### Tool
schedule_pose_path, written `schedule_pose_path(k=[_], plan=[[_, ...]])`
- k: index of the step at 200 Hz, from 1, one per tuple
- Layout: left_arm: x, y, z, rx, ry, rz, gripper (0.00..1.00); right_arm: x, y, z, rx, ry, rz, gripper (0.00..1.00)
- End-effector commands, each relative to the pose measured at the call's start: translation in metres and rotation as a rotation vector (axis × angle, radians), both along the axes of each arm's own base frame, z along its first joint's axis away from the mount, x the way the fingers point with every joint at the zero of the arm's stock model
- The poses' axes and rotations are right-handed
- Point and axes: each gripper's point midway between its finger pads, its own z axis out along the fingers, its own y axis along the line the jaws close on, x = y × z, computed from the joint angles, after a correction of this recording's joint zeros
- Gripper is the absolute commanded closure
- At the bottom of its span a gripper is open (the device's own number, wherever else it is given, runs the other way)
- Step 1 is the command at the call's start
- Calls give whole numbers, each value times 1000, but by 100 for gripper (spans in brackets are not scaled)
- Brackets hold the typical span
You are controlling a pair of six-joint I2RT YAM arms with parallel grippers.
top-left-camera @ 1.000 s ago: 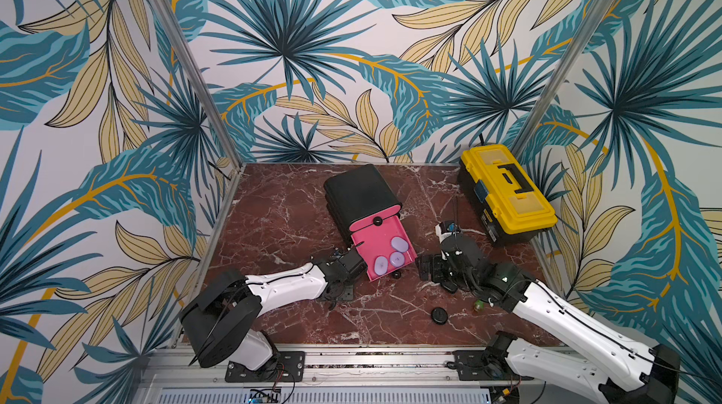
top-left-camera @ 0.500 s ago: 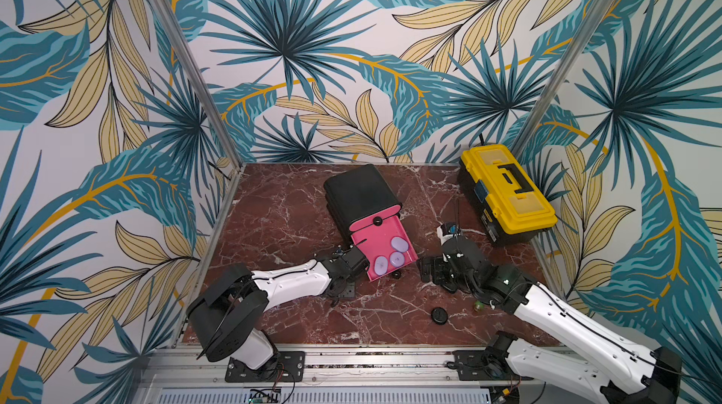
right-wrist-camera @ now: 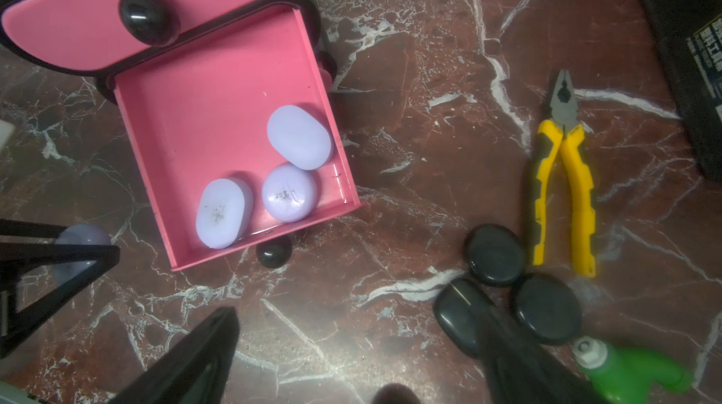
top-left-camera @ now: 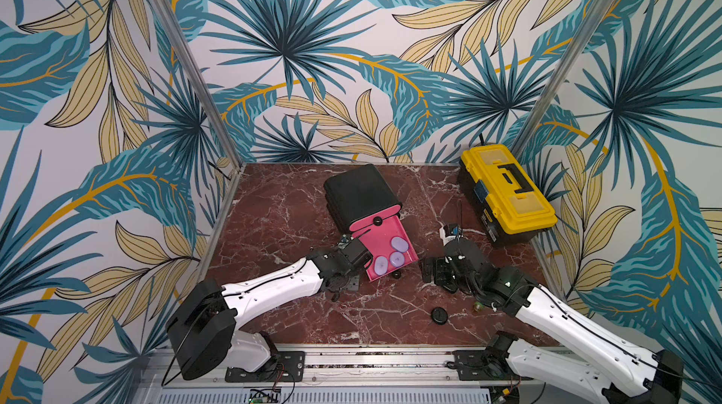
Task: Put the bluetooth earphones in the drawer according to color
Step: Pick up the Bluetooth earphone from the center of the board, then place the bluetooth earphone in the drawer.
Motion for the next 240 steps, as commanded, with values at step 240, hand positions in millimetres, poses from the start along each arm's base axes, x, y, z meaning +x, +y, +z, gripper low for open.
schedule_pose_path(k=[240], plan=[[114, -110, 31, 130, -215, -183, 46, -20, -29, -44, 19, 86, -165, 1]])
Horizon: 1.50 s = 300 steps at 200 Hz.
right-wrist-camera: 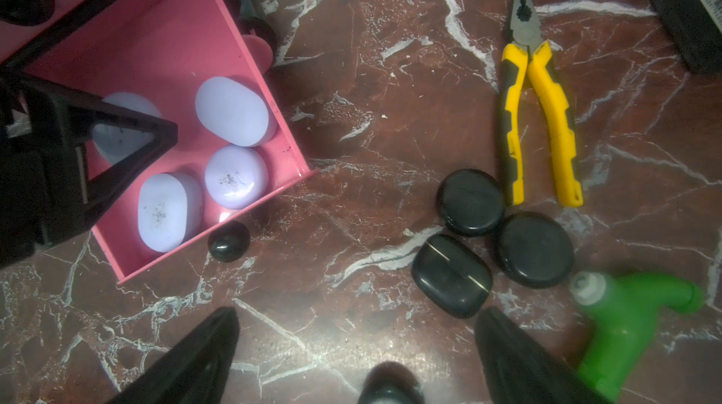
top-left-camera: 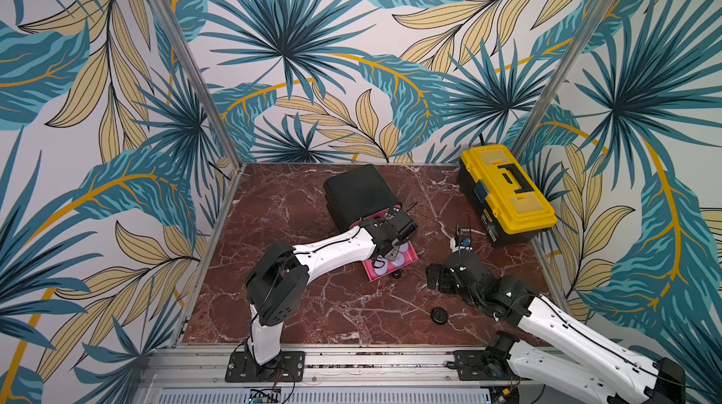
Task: Put the bluetooth earphones in the drawer according to color
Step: Place the bluetooth earphone in the drawer, then close the drawer of the storage box.
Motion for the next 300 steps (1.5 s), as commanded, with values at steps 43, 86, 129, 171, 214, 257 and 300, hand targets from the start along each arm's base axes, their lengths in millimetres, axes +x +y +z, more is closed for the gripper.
schedule_pose_path(k=[43, 86, 129, 171, 214, 257, 300], plan=[[12, -8, 26, -46, -47, 9, 35, -4, 0, -11, -4, 34, 6, 1], [7, -9, 43, -84, -45, 2, 26, -4, 9, -11, 27, 41, 42, 1], [-7, -14, 87, -212, -52, -38, 22, -8, 24, -11, 93, 33, 117, 4], [-10, -6, 137, -293, -144, -60, 19, -12, 48, -12, 204, 33, 200, 7], [19, 14, 172, -388, -149, -53, 13, -17, 73, -23, 323, 71, 264, 13], [68, 45, 188, -410, -151, 10, 0, -10, 83, -39, 343, 67, 276, 19], [104, 57, 173, -351, -115, 36, 0, 4, 95, -51, 358, 22, 288, 33]])
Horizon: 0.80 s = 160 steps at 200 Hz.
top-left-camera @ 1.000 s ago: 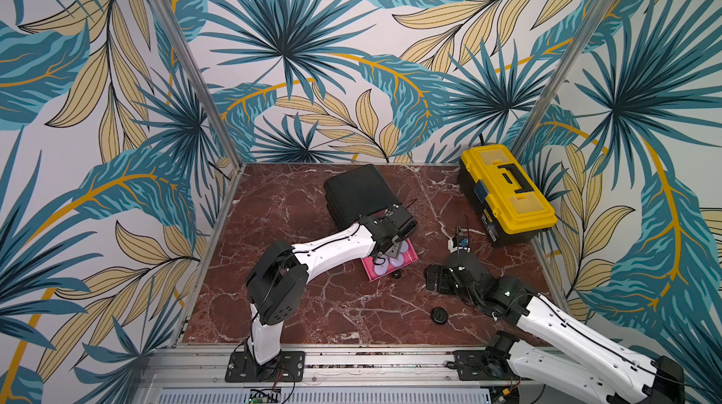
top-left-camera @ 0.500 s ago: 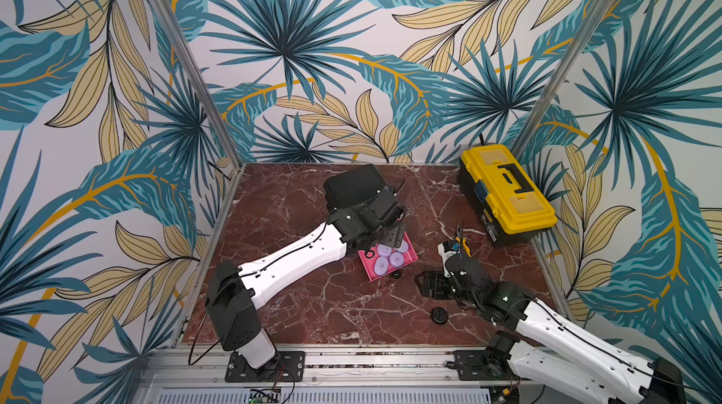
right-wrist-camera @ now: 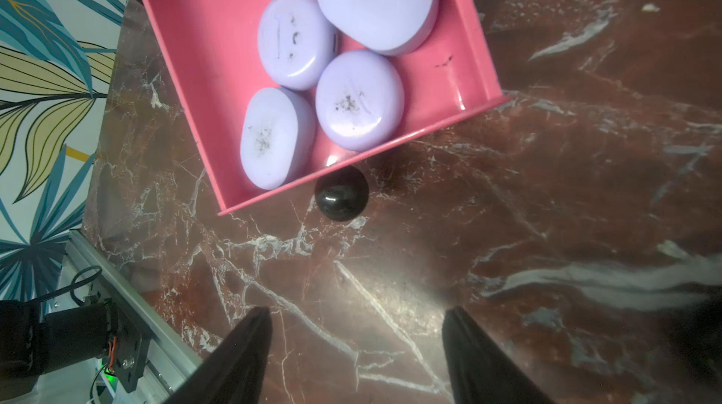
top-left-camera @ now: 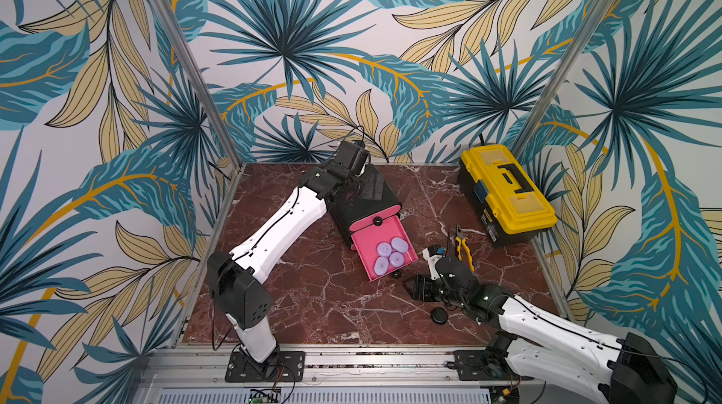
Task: Put the bluetooth earphones in the drawer according to color
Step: Close the drawer of the storage box.
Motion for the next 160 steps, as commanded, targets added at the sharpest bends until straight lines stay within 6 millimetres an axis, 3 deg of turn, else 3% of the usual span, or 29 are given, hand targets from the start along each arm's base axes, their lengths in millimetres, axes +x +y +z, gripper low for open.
schedule_pose_path(k=[1, 45, 98, 160], plan=[[8, 0, -9, 45, 35, -34, 0, 11, 12, 2, 50, -61, 9, 33], [32, 14, -41, 116, 65, 8, 0, 24, 31, -4, 63, -109, 40, 39], [33, 23, -80, 150, 116, 16, 0, 40, 46, -9, 57, -155, 47, 48], [22, 30, -107, 145, 185, 8, 0, 53, 50, 22, 76, -246, 32, 56]])
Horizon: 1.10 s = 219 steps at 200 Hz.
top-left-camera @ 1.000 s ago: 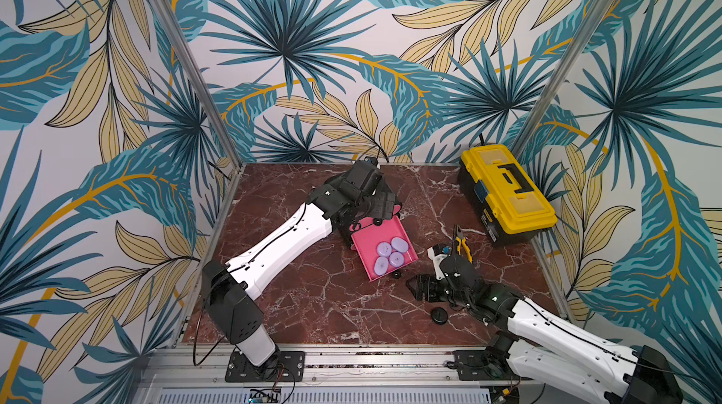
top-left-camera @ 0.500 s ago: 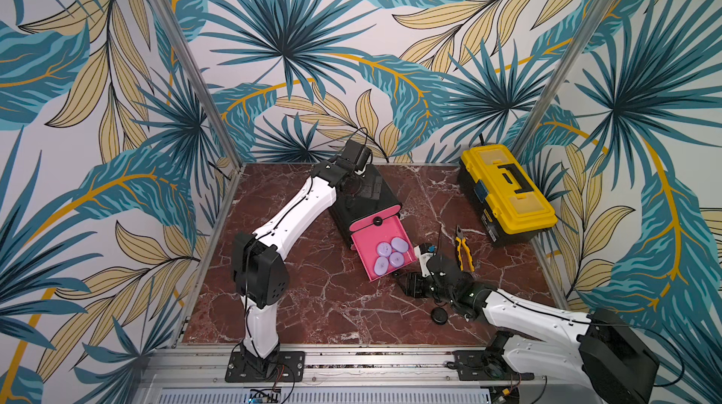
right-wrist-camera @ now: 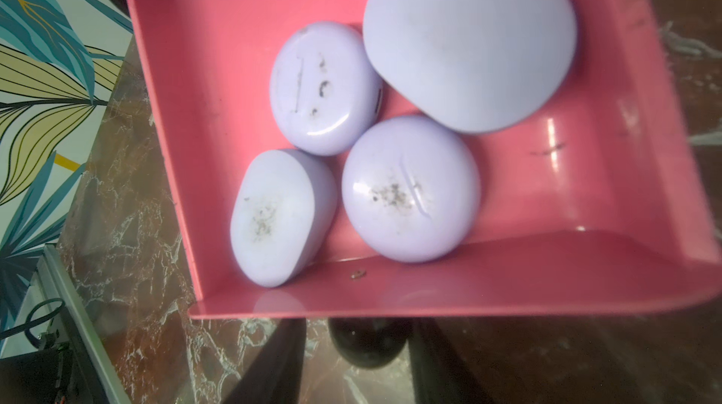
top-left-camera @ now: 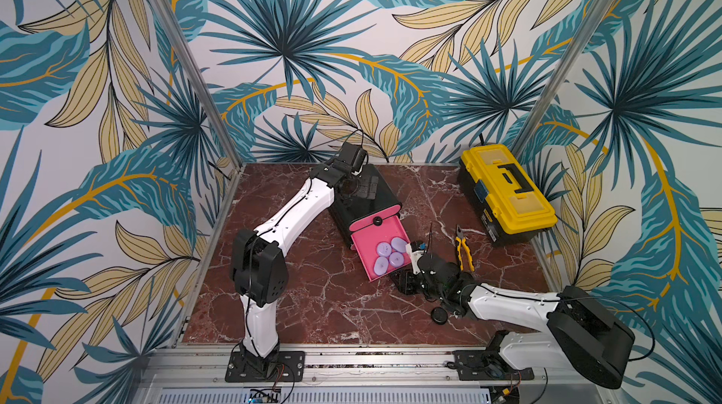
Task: Put the bluetooth earphones in the drawer according to color
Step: Close the drawer of the storage box.
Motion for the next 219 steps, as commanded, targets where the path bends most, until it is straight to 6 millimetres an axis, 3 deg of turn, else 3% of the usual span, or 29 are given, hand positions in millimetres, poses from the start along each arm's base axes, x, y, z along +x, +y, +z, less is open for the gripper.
schedule_pose_path(k=[1, 35, 84, 173, 219], plan=[[-21, 11, -42, 35, 139, -3, 0, 17, 12, 43, 70, -132, -2, 56], [-25, 12, -51, 27, 155, -1, 0, 21, 9, 58, 55, -171, -14, 56], [-31, 11, -62, 16, 185, -2, 0, 28, 15, 63, 32, -170, -7, 57], [-35, 11, -64, 4, 192, -2, 0, 45, 20, 77, -12, -213, -14, 57], [-38, 13, -61, 5, 190, -1, 0, 51, 31, 101, 3, -226, 18, 57]])
